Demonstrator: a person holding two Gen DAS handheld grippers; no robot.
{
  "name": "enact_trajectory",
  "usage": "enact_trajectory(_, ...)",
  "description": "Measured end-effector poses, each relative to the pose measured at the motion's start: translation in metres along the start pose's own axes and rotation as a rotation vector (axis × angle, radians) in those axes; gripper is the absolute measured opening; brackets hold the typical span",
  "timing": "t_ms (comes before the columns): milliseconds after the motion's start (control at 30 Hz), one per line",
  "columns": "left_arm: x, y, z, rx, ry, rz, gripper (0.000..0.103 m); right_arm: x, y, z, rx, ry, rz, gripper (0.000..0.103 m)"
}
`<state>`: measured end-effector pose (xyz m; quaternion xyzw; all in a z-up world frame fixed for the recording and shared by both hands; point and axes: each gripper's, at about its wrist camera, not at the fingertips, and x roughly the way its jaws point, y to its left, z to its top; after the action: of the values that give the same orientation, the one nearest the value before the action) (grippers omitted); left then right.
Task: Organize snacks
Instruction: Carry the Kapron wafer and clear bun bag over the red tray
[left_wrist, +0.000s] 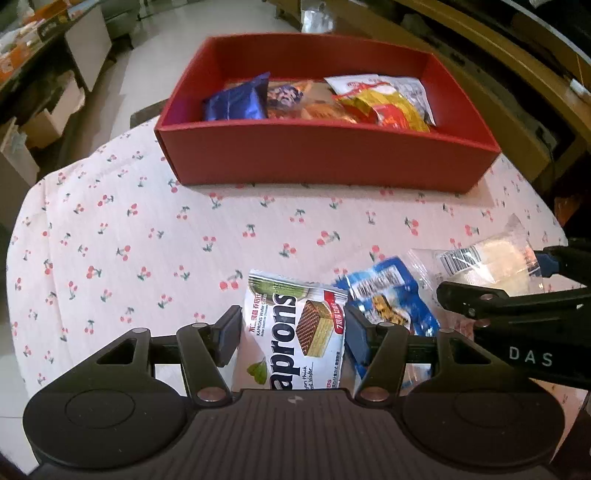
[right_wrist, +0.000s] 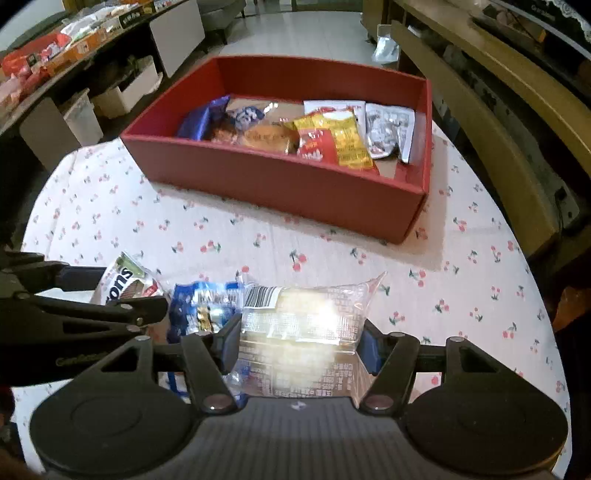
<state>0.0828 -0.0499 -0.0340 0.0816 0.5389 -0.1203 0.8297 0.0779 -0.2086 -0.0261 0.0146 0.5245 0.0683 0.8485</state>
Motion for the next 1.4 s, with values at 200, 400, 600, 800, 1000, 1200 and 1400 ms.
enact_trajectory(200, 0.01, -0.005, -0.007, 0.027, 0.016, 0.025, 0.066, 0.013, 0.003, -0.003, -0.02, 0.034, -0.02, 0.081)
enact_trajectory(400, 0.02, 0.0, -0.008, 0.016, 0.041, 0.039, 0.069, 0.023, -0.006, 0.002, 0.008, 0.063, 0.0, 0.087)
enact_trajectory(600, 0.018, -0.001, -0.007, 0.008, 0.037, 0.044, 0.065, 0.018, 0.0, 0.002, -0.007, 0.047, 0.003, 0.08)
enact_trajectory(800, 0.009, -0.002, -0.006, 0.0, 0.021, 0.037, 0.064, 0.001, -0.002, 0.002, 0.005, -0.004, 0.009, 0.079)
enact_trajectory(1000, -0.005, -0.004, 0.002, -0.01, -0.021, 0.007, 0.064, -0.009, -0.003, 0.009, 0.027, -0.05, 0.019, 0.078)
enact_trajectory(1200, -0.009, -0.002, 0.008, -0.037, -0.043, -0.018, 0.064, -0.019, -0.005, 0.016, 0.04, -0.096, 0.043, 0.078)
enact_trajectory(1400, -0.017, 0.001, 0.024, -0.066, -0.089, -0.026, 0.064, -0.026, -0.007, 0.029, 0.061, -0.142, 0.045, 0.078)
